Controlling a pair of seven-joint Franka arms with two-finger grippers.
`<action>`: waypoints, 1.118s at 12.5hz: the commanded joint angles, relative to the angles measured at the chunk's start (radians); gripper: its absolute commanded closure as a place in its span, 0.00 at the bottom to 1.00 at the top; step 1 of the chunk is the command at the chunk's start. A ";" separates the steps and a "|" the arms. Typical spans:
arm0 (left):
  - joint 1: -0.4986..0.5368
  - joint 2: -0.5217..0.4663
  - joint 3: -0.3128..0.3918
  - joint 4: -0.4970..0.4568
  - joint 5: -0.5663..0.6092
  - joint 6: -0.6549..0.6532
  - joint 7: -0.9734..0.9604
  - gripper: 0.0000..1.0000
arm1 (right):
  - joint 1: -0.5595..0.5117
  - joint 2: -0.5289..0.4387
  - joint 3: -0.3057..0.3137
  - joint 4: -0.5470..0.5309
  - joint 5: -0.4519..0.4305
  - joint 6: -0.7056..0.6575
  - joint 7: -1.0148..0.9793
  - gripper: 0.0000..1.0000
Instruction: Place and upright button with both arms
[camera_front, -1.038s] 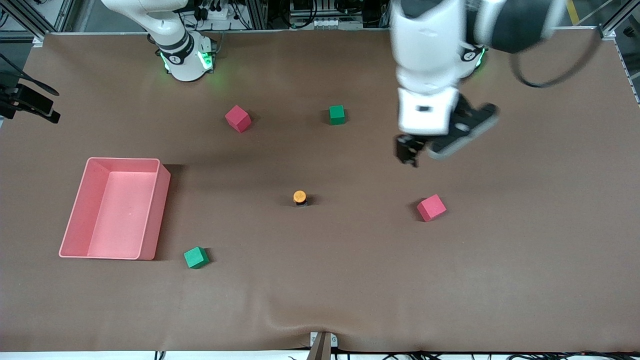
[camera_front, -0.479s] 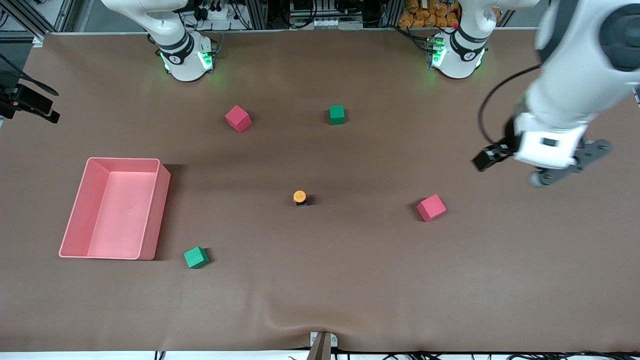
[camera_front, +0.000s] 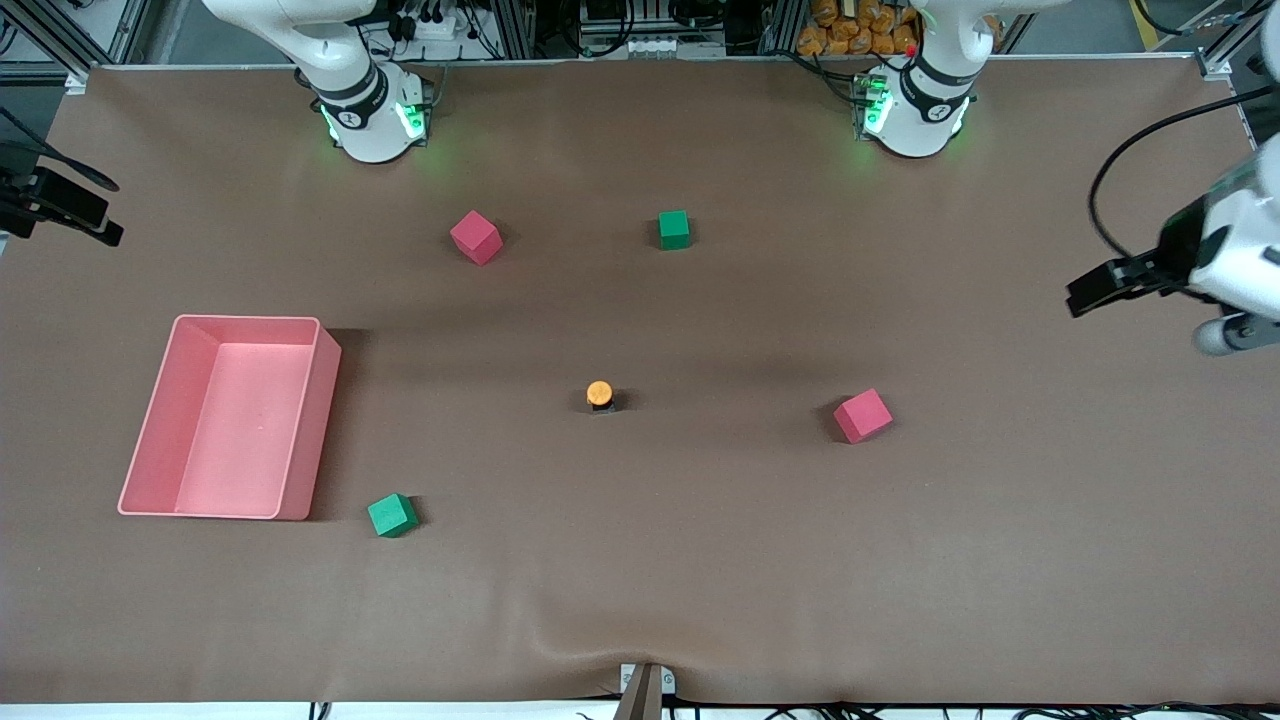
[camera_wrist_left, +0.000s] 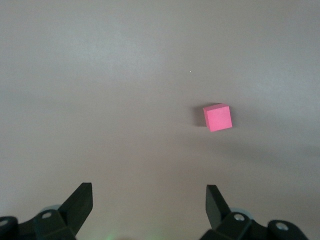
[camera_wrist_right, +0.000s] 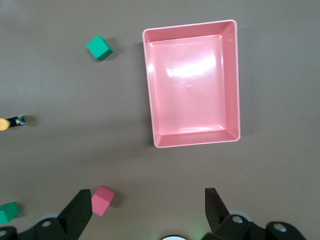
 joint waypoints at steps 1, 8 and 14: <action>0.008 -0.057 -0.015 -0.059 -0.018 0.034 0.028 0.00 | 0.004 0.003 -0.019 0.014 0.027 -0.014 -0.014 0.00; 0.017 -0.110 0.002 -0.071 -0.025 0.031 0.126 0.00 | 0.004 -0.002 -0.022 0.014 0.014 -0.023 -0.021 0.00; -0.023 -0.270 0.010 -0.240 -0.036 0.014 0.162 0.00 | -0.048 -0.003 0.077 0.014 -0.035 -0.027 -0.038 0.00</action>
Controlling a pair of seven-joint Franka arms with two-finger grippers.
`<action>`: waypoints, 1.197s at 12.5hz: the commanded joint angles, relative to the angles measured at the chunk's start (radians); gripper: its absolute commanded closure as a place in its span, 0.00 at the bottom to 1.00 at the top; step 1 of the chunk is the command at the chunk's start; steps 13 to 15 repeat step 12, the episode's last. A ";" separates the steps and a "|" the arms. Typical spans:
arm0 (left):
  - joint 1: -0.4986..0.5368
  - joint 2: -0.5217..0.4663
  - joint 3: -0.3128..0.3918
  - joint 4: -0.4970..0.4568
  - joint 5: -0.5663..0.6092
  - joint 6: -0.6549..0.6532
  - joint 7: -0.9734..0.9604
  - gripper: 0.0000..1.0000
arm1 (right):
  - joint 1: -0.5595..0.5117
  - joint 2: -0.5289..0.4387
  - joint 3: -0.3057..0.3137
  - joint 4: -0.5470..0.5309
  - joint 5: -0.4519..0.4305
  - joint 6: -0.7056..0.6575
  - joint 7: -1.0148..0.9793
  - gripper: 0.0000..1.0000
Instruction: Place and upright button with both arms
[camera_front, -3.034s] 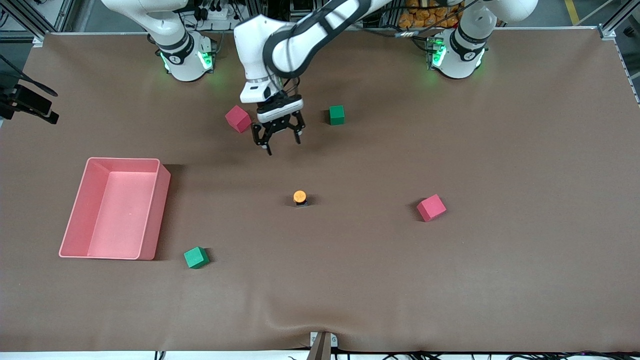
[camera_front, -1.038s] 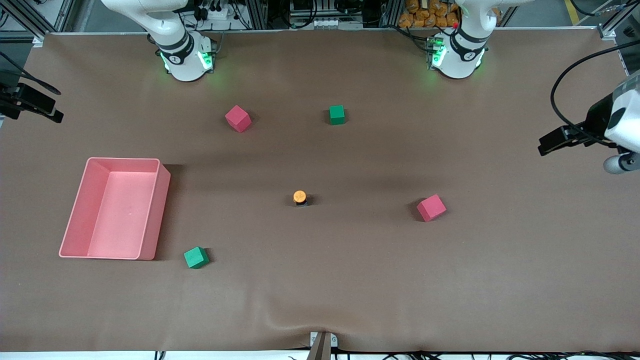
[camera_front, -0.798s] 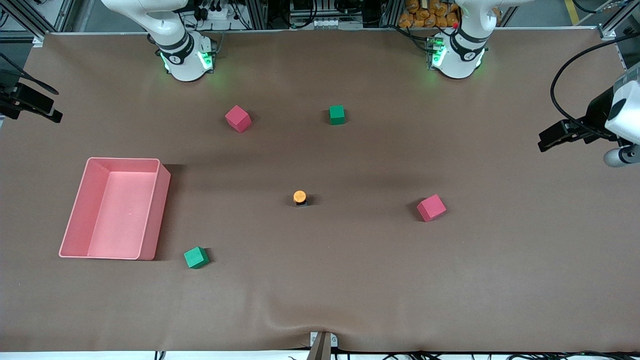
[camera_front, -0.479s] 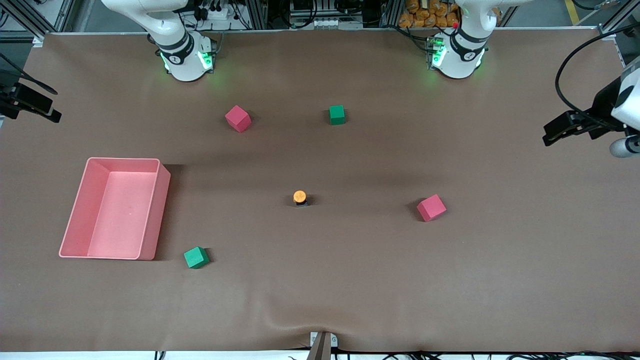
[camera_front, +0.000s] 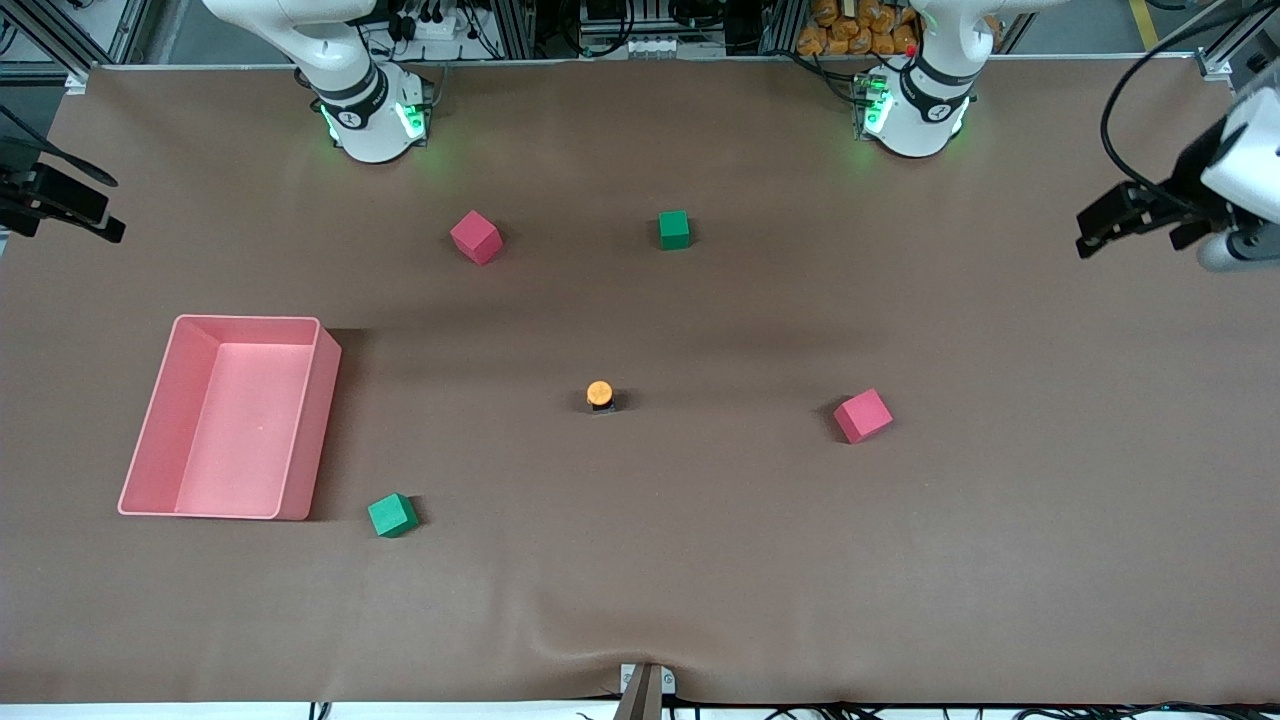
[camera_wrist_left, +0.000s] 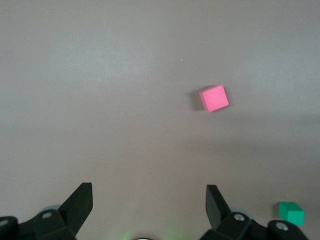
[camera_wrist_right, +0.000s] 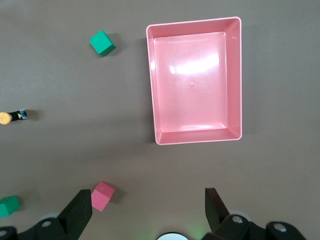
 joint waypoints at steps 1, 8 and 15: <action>-0.023 -0.078 0.030 -0.063 -0.022 -0.012 0.076 0.00 | -0.025 -0.004 0.042 0.014 -0.022 -0.013 -0.013 0.00; -0.079 -0.054 0.144 -0.011 -0.084 -0.043 0.113 0.00 | 0.023 -0.003 -0.024 0.014 -0.018 -0.015 -0.013 0.00; -0.091 -0.051 0.084 -0.006 0.021 -0.043 0.114 0.00 | -0.008 0.000 -0.012 0.014 -0.009 -0.015 -0.014 0.00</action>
